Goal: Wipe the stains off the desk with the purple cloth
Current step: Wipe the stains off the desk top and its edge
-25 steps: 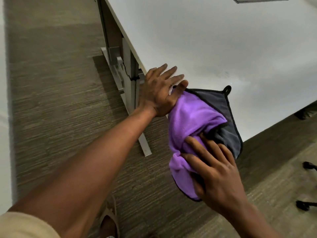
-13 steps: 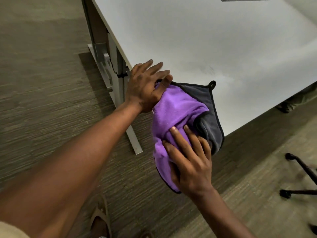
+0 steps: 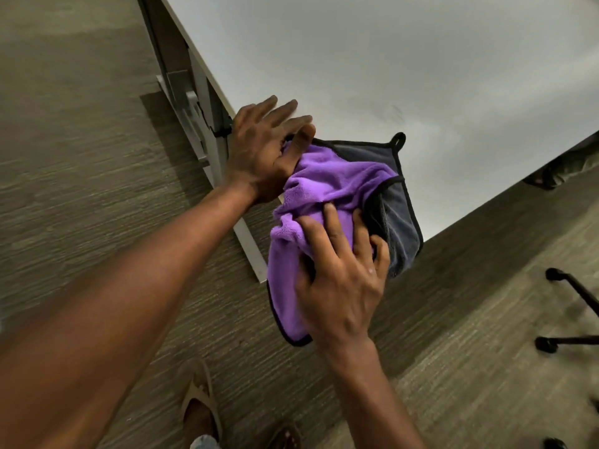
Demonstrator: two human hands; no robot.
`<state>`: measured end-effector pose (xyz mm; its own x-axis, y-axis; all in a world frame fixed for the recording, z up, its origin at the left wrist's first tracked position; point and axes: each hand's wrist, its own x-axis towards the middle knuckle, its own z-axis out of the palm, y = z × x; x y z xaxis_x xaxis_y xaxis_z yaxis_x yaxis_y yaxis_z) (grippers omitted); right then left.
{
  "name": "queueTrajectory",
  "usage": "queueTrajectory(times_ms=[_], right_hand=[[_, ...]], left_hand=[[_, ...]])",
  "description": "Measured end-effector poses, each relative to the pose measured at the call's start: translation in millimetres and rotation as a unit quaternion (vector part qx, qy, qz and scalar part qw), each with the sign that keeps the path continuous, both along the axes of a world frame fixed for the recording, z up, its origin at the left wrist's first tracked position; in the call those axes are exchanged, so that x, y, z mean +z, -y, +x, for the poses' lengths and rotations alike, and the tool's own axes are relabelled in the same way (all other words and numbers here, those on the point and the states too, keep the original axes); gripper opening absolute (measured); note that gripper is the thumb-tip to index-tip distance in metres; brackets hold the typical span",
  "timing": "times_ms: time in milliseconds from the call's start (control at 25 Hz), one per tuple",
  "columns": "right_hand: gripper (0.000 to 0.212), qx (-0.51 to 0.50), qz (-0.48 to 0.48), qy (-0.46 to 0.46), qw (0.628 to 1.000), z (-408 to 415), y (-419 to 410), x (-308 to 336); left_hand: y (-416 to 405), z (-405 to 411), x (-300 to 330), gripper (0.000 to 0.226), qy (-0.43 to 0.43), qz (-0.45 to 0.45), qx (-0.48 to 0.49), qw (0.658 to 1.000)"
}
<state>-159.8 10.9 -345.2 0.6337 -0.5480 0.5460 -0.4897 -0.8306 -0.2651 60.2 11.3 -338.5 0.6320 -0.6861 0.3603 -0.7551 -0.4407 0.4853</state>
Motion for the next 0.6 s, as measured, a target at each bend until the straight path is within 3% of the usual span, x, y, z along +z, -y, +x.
queueTrajectory(times_ms=[160,320,400,480,600], right_hand=[[0.033,0.071,0.14,0.226,0.961,-33,28,-24],[0.032,0.033,0.183,0.21,0.96,-42,69,-29],[0.041,-0.002,0.199,0.135,0.971,-41,103,-14],[0.054,0.004,0.214,-0.019,0.977,-36,125,12],[0.059,0.067,0.139,-0.248,0.956,-19,97,34]], left_hand=[[-1,-2,3,0.065,-0.009,0.022,0.004,1.0],[-1,-2,4,0.076,-0.015,0.022,0.003,1.0],[-2,-4,2,0.077,-0.012,0.011,0.004,1.0],[-2,-4,1,0.073,0.0,0.005,0.001,1.0],[-1,-4,5,0.071,0.043,-0.006,-0.013,0.999]])
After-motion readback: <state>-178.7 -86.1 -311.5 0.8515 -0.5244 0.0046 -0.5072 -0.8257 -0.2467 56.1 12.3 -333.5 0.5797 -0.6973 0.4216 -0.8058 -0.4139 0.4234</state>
